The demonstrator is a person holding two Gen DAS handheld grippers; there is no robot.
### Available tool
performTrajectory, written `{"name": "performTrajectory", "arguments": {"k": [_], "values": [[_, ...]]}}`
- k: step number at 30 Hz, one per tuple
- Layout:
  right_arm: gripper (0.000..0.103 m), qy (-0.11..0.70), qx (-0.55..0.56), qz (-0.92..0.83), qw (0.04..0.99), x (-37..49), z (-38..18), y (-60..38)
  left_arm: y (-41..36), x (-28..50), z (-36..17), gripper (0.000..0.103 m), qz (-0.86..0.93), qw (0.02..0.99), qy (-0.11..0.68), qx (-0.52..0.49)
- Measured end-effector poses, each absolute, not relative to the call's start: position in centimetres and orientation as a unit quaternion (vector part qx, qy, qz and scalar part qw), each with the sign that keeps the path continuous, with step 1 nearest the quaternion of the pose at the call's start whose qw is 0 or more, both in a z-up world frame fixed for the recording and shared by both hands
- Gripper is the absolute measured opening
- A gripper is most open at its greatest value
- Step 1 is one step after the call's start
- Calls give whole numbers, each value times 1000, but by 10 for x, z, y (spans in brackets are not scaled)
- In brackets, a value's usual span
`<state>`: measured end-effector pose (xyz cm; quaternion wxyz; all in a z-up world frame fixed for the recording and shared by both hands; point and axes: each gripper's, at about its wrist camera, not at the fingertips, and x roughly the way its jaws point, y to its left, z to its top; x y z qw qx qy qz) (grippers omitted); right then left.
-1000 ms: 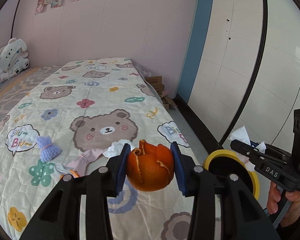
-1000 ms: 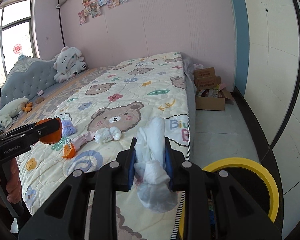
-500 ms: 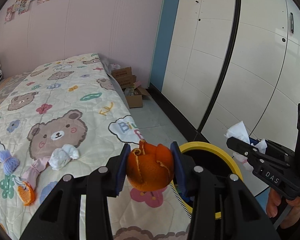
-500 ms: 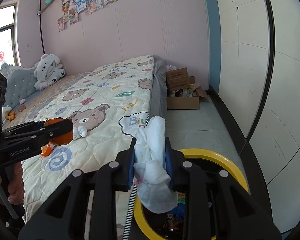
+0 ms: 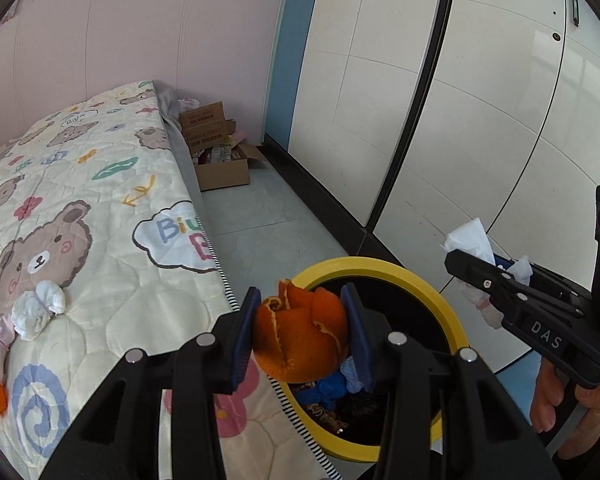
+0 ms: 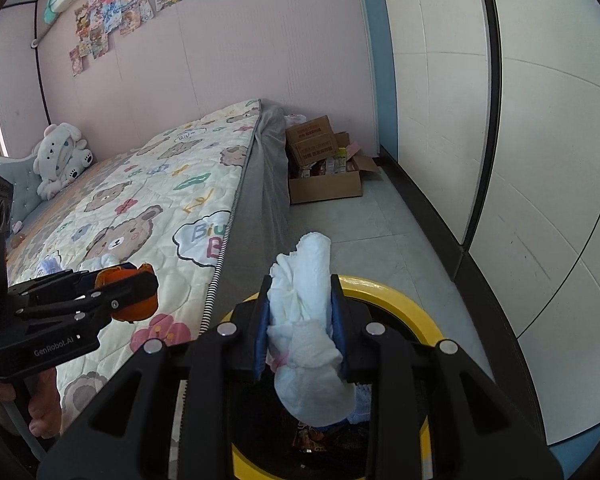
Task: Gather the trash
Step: 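Carry orange peel and white tissue to the yellow bin and release both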
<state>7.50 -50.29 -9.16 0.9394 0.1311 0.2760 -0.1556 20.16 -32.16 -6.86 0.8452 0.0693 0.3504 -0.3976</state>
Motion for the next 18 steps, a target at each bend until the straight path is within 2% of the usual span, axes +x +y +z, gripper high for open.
{"name": "performTrajectory", "arguments": {"k": [11, 14, 16, 18], "values": [[29, 278, 146, -169, 934, 76, -106, -522, -350, 195, -95, 42, -406, 828, 381, 67], [38, 274, 158, -173, 933, 73, -106, -529, -352, 195, -99, 46, -412, 821, 389, 66], [48, 269, 166, -178, 932, 71, -105, -532, -351, 196, -100, 51, -414, 819, 392, 64], [50, 265, 171, -187, 930, 68, -104, -536, -349, 196, -98, 59, -411, 822, 389, 60]]}}
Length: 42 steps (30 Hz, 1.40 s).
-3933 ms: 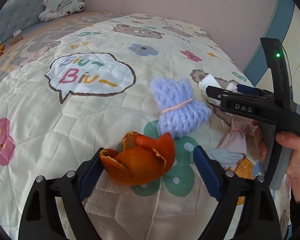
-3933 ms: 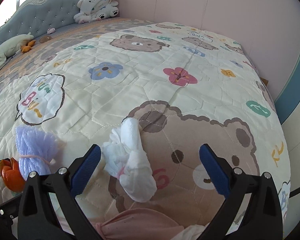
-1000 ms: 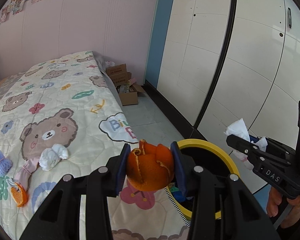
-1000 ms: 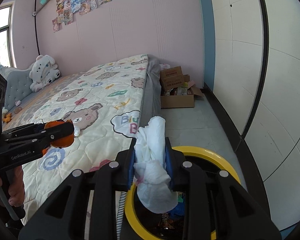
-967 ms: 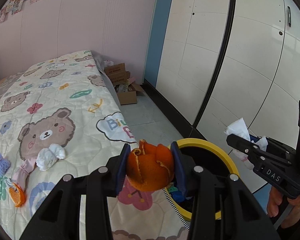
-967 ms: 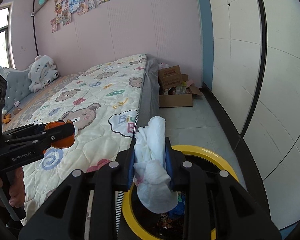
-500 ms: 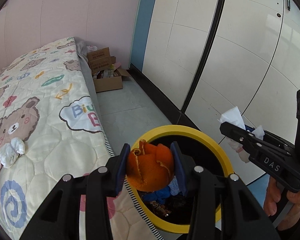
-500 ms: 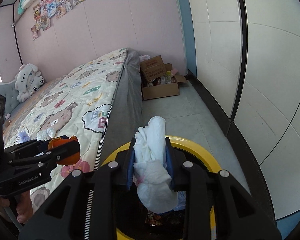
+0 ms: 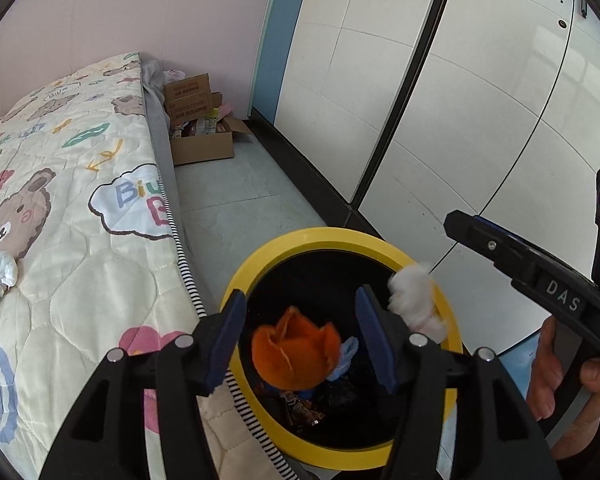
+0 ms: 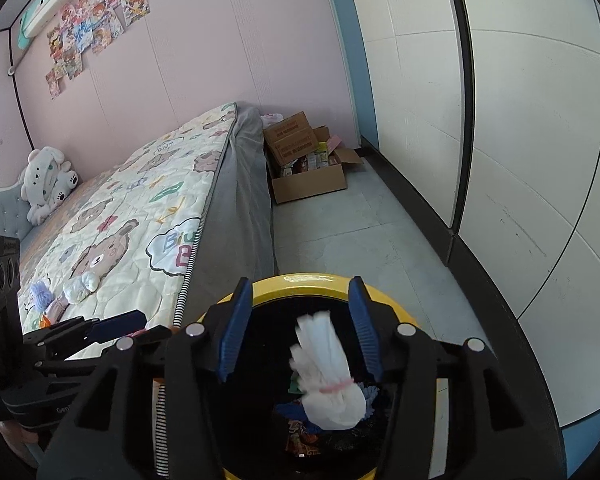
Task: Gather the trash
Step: 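Carry orange peel and white tissue to the yellow bin and release both, then move both tools back over the bed toward the lavender net and tissue bundle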
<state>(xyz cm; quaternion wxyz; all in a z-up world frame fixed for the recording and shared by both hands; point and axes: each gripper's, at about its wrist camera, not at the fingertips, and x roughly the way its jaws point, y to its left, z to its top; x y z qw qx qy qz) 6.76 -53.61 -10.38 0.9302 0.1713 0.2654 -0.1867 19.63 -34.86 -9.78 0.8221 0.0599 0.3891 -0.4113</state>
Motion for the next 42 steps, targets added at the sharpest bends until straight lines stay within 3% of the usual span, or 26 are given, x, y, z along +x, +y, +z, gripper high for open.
{"name": "performTrajectory", "arguments": {"k": [5, 11, 19, 42], "values": [[57, 254, 184, -207, 927, 55, -100, -545, -334, 197, -86, 83, -417, 829, 371, 36], [69, 246, 165, -214, 931, 49, -95, -531, -310, 203, -70, 94, -380, 861, 336, 38], [87, 223, 135, -182, 948, 56, -79, -490, -254, 228, -56, 95, -314, 893, 321, 30], [95, 230, 44, -23, 972, 163, -60, -330, -58, 305, -60, 95, -127, 935, 330, -20]]}}
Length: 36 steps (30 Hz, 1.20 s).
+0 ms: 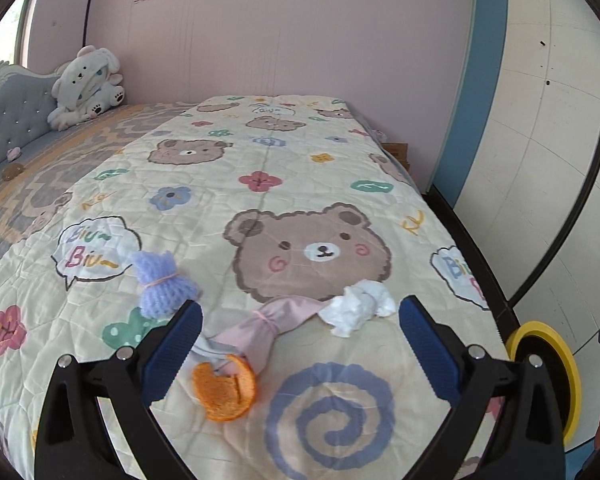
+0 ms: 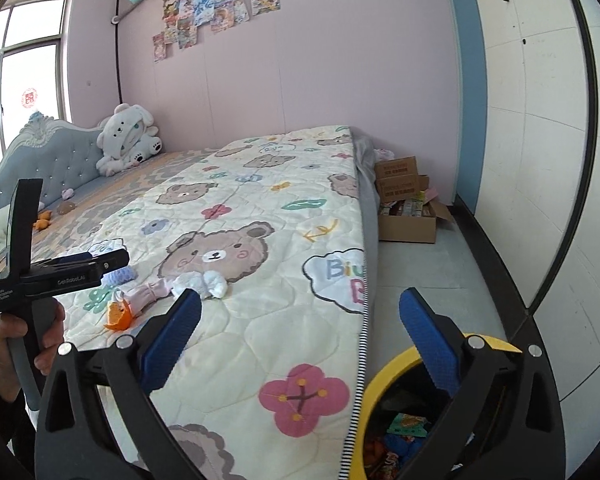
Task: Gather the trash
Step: 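Move both tools back over the bed toward the lavender net and tissue bundle, then grasp the lavender mesh net with the left tool while the right tool grasps the white tissue bundle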
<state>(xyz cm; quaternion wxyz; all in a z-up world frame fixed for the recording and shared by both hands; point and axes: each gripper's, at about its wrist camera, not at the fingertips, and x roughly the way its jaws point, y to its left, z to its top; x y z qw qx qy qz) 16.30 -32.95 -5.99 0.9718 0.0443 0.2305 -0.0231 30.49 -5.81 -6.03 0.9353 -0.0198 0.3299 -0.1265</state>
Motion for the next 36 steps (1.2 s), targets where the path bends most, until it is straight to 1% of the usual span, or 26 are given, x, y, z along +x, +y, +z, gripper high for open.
{"name": "performTrajectory", "arguments": {"k": [8, 18, 30, 36], "values": [[95, 257, 24, 41, 965, 211, -76, -270, 2, 332, -72, 95, -62, 937, 342, -28], [95, 312, -21, 70, 947, 276, -119, -218, 52, 369, -92, 95, -12, 930, 365, -41], [95, 355, -39, 61, 932, 348, -155, -208, 73, 415, -129, 95, 7, 910, 408, -75], [95, 371, -39, 57, 926, 376, -165, -212, 73, 428, -139, 95, 0, 905, 415, -90]]}}
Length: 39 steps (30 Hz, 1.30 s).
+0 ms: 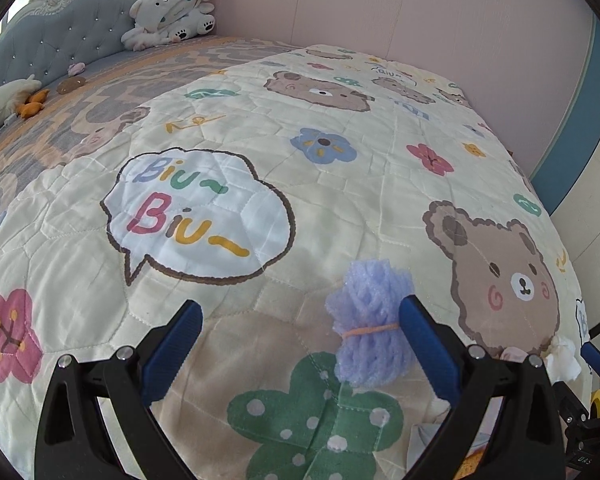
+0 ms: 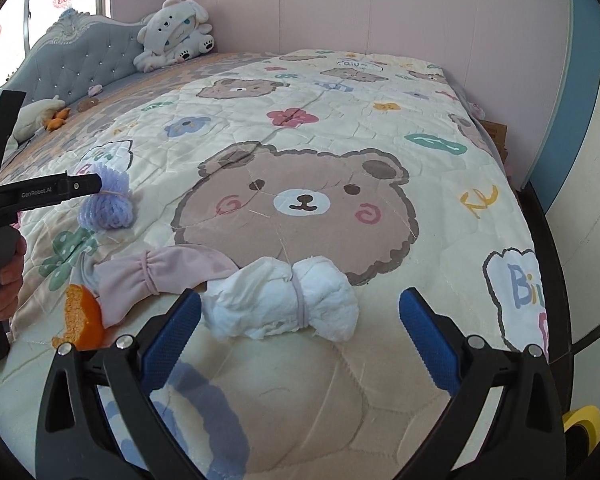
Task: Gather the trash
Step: 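Grasp the lavender mesh net with the left tool while the right tool grasps the white tissue bundle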
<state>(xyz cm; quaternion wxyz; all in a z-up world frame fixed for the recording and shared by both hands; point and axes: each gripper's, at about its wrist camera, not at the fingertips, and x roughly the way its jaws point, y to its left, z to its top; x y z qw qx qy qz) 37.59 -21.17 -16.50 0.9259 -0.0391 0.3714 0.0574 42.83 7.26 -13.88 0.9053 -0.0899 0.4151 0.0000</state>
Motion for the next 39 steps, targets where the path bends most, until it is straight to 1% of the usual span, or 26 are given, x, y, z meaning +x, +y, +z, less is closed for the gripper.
{"name": "performTrajectory", "arguments": {"k": [6, 11, 13, 15, 16, 17, 18, 19, 21, 22, 26, 30, 39], "values": [[95, 387, -25, 62, 920, 397, -172, -213, 57, 436, -141, 95, -19, 907, 412, -82], [95, 394, -24, 67, 916, 410, -177, -208, 35, 442, -144, 94, -47, 909, 412, -54], [94, 397, -22, 69, 915, 415, -179, -207, 26, 445, -147, 88, -66, 906, 416, -47], [85, 408, -24, 72, 910, 420, -183, -205, 18, 449, -151, 75, -81, 901, 425, -41], [82, 411, -25, 73, 908, 422, -186, -203, 16, 451, -154, 70, -85, 898, 430, -42], [81, 410, -25, 74, 909, 422, -186, -203, 14, 454, -158, 58, -84, 893, 440, -43], [77, 407, -23, 76, 910, 421, -186, -203, 14, 457, -163, 50, -84, 889, 449, -47], [73, 404, -19, 78, 911, 421, -185, -203, 15, 459, -166, 48, -89, 886, 451, -54], [64, 400, -13, 76, 913, 421, -184, -204, 18, 460, -167, 40, -92, 887, 448, -68], [61, 403, -8, 79, 912, 422, -185, -205, 20, 461, -167, 39, -96, 886, 448, -76], [56, 407, 4, 76, 910, 424, -186, -209, 31, 464, -171, 33, -99, 882, 448, -108], [50, 398, 3, 70, 915, 421, -183, -209, 36, 461, -168, 29, -102, 885, 436, -125], [48, 368, 23, 66, 927, 407, -163, -218, 51, 439, -141, 28, -108, 897, 403, -147]]}}
